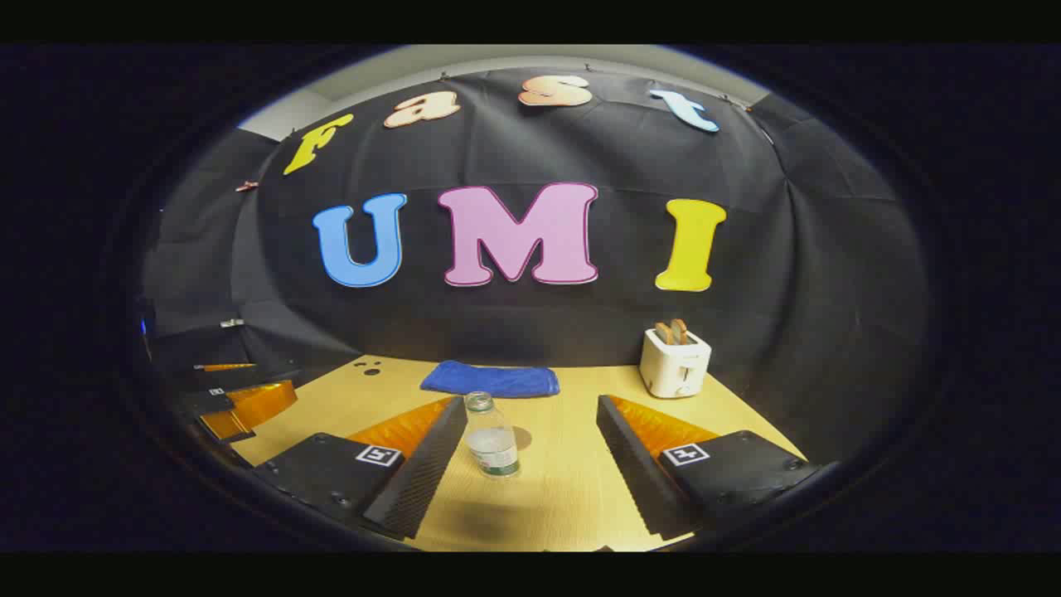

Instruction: Open the teacup lid with one hand, grasp the water bottle and pour water into the teacup with the other hand; after pouring, place the water bottle on the coaster and then close the teacup lid.

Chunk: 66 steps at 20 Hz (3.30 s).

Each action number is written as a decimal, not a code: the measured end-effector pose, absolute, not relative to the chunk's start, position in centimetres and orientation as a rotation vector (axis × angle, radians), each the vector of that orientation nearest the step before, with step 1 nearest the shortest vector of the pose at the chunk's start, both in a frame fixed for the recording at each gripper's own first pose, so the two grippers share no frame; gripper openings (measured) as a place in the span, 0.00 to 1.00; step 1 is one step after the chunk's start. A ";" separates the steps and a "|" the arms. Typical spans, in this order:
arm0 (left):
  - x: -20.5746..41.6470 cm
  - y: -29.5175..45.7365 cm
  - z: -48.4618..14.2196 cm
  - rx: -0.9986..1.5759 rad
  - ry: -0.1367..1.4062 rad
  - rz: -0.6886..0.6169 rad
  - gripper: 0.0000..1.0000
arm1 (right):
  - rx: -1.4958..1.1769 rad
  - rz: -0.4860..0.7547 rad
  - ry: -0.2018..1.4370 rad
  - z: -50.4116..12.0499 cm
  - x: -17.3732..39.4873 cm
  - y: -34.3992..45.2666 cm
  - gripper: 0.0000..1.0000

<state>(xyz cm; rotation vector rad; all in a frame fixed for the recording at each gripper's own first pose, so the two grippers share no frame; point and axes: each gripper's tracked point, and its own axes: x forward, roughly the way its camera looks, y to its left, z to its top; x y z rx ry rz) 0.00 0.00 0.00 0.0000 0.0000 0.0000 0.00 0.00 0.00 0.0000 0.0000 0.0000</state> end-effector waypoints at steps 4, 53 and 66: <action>0.5 0.0 -0.3 0.004 0.011 0.009 0.96 | 0.003 0.025 0.006 -0.2 0.5 0.0 0.98; 16.9 0.4 -18.4 0.110 0.279 -0.078 0.53 | -0.073 0.197 0.242 -14.4 6.6 3.0 0.98; 16.9 0.5 -18.5 0.079 0.263 -0.074 0.34 | -0.069 0.198 0.203 -15.7 10.1 3.8 0.98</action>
